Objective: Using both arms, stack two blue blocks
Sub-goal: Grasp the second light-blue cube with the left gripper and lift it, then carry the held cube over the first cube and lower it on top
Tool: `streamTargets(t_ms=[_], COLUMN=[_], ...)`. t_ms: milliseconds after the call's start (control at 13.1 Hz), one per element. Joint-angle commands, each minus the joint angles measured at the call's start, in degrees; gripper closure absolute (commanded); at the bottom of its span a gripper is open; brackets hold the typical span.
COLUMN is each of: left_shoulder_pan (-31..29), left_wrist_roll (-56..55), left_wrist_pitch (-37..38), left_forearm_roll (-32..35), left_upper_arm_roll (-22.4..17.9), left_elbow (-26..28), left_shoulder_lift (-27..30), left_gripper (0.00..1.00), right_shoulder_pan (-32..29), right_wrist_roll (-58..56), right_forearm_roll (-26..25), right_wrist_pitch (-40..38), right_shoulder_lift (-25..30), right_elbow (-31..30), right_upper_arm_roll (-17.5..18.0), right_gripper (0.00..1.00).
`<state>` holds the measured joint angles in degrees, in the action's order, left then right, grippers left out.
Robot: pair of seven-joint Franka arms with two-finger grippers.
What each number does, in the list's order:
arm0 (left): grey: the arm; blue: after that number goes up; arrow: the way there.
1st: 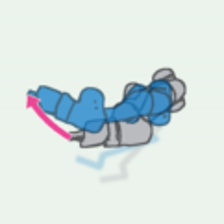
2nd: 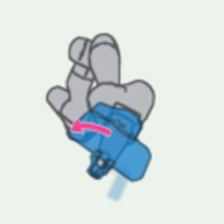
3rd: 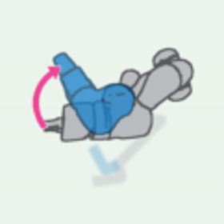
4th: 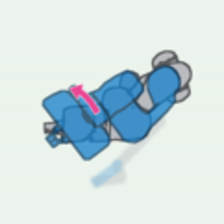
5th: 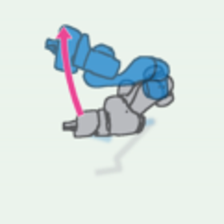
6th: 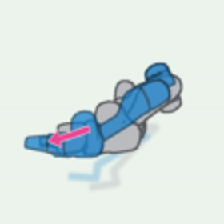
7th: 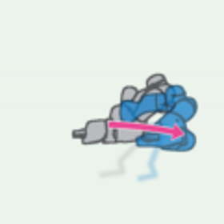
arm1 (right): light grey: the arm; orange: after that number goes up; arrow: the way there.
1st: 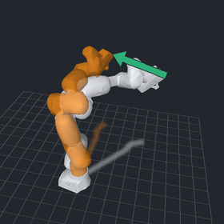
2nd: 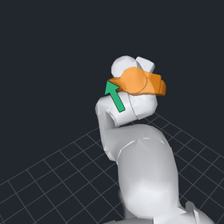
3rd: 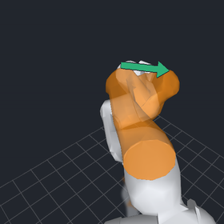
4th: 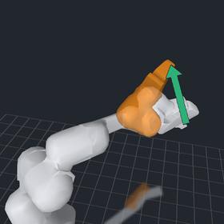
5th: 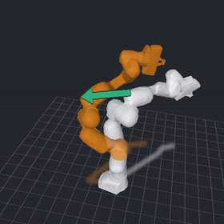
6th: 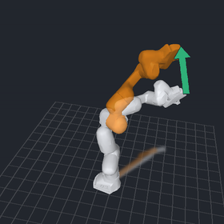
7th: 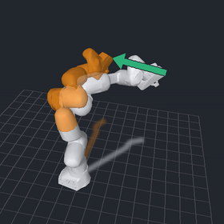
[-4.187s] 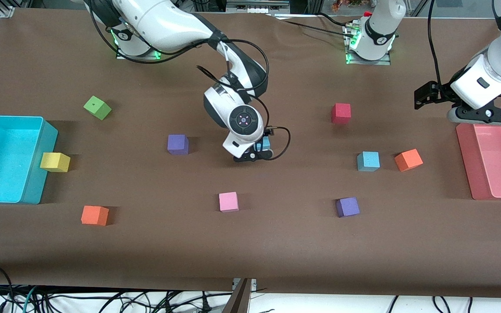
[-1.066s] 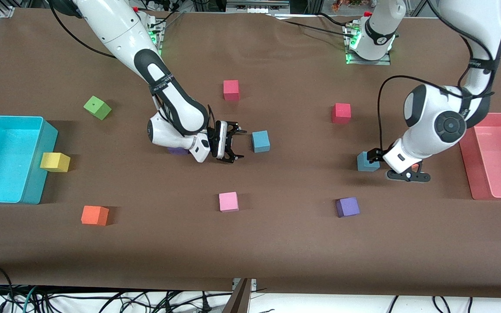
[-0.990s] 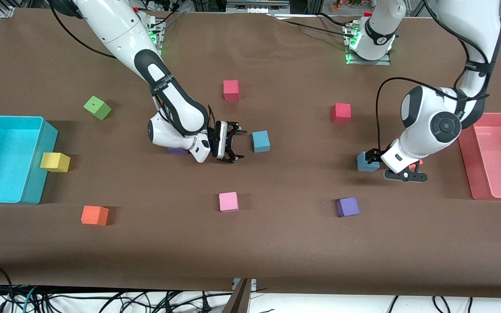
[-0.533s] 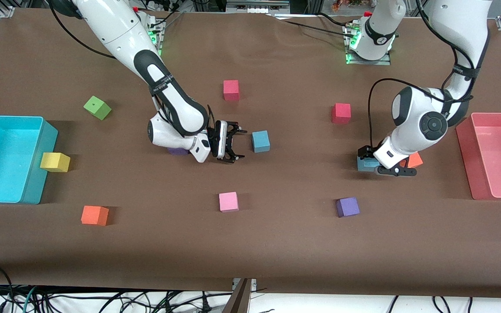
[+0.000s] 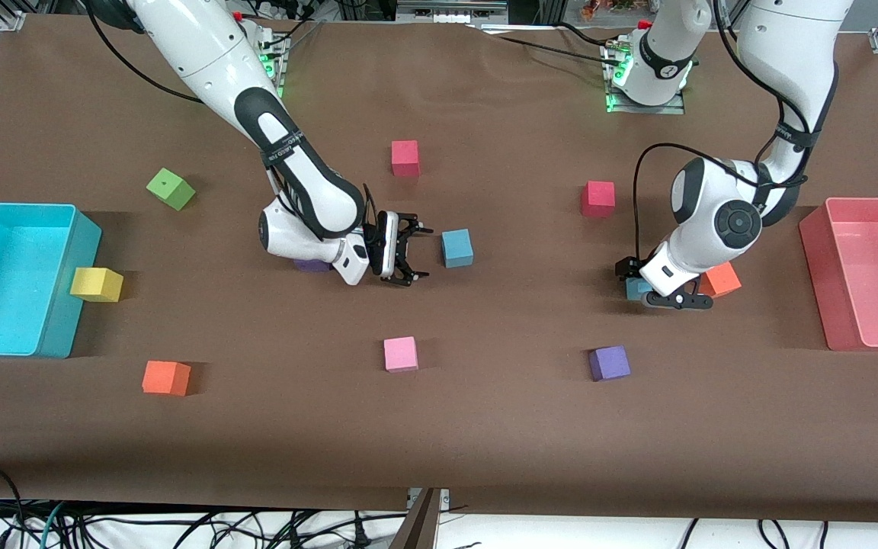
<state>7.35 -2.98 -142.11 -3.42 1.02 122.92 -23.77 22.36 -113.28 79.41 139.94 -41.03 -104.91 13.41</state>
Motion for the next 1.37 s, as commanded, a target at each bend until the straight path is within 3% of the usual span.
streamTargets(t_ms=[0,228,381,609,837,1142,1294], left_shoulder_pan=[0.56,0.56,0.56,0.82,3.19,5.30,10.73], left_wrist_roll=[0.87,0.96,0.96,0.00,-6.48,-23.49,-32.57], left_wrist_pitch=[-1.32,-1.32,-0.63,5.15,12.10,19.59,19.68], left_forearm_roll=[-0.54,-0.36,-0.28,-0.97,-1.15,-4.49,-4.58], left_upper_arm_roll=[-0.40,-0.40,-0.40,0.30,3.98,13.90,14.10], left_elbow=[0.56,0.56,0.56,-0.48,-3.99,-12.08,-14.27], left_shoulder_lift=[-0.31,-0.31,1.08,7.05,10.31,10.67,8.49], left_gripper=[0.36,0.79,0.97,1.00,1.00,1.00,1.00], right_shoulder_pan=[-0.83,-0.92,-0.92,-1.00,-1.18,-1.27,-1.27], right_wrist_roll=[-1.68,-1.68,-1.68,-1.77,-1.77,-1.77,-1.77], right_forearm_roll=[1.18,1.18,1.18,1.18,1.18,1.18,1.18], right_wrist_pitch=[-0.81,-0.81,-1.07,-1.77,-2.13,-2.13,-2.13], right_shoulder_lift=[-0.81,-0.72,-0.72,-0.72,-0.72,-0.63,-0.72], right_elbow=[0.76,0.76,0.76,0.85,0.85,0.76,0.85], right_upper_arm_roll=[0.83,0.83,0.83,0.83,0.74,0.74,0.74], right_gripper=[0.00,0.00,0.00,0.00,0.00,0.00,0.00])
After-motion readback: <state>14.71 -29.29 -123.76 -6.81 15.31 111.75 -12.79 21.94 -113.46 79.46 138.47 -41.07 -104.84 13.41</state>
